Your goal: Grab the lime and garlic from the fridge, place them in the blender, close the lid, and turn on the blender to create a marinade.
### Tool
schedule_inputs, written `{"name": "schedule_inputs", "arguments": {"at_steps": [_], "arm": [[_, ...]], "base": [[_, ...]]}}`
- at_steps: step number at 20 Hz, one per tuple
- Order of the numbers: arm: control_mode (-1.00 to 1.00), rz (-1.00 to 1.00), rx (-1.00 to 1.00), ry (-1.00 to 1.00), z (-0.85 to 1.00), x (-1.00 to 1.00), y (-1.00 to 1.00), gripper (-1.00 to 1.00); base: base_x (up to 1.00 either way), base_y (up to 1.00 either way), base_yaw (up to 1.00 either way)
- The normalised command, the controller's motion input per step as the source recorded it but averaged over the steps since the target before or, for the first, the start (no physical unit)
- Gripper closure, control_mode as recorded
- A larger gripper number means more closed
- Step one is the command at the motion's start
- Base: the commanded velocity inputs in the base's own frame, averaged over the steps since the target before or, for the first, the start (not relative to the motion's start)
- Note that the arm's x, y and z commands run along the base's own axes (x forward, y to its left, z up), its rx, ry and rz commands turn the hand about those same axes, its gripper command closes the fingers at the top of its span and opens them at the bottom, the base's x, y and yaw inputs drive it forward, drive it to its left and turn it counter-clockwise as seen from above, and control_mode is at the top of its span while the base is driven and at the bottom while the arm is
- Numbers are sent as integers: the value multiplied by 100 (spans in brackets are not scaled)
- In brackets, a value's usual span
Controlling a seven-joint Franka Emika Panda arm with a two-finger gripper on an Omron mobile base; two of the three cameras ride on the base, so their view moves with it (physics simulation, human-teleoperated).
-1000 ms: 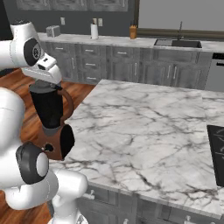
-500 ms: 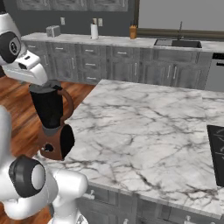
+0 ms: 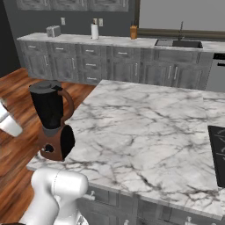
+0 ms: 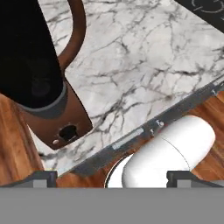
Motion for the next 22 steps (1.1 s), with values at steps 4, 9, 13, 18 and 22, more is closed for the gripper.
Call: {"name": "schedule_inputs", "arguments": {"at_steps": [4, 9, 13, 18, 22], "arm": [[-100, -67, -5, -8, -93, -60, 36, -100], [-100, -44, -10, -25, -67, 0, 19, -100], [-100, -26, -5, -20, -51, 2, 0, -100], [-100, -20, 0, -12, -51, 2, 0, -100], [-100, -15, 0, -5, -56, 23, 0, -100]], "base": [[0, 0, 0], [0, 0, 0], [0, 0, 0], [0, 0, 0], [0, 0, 0]]}}
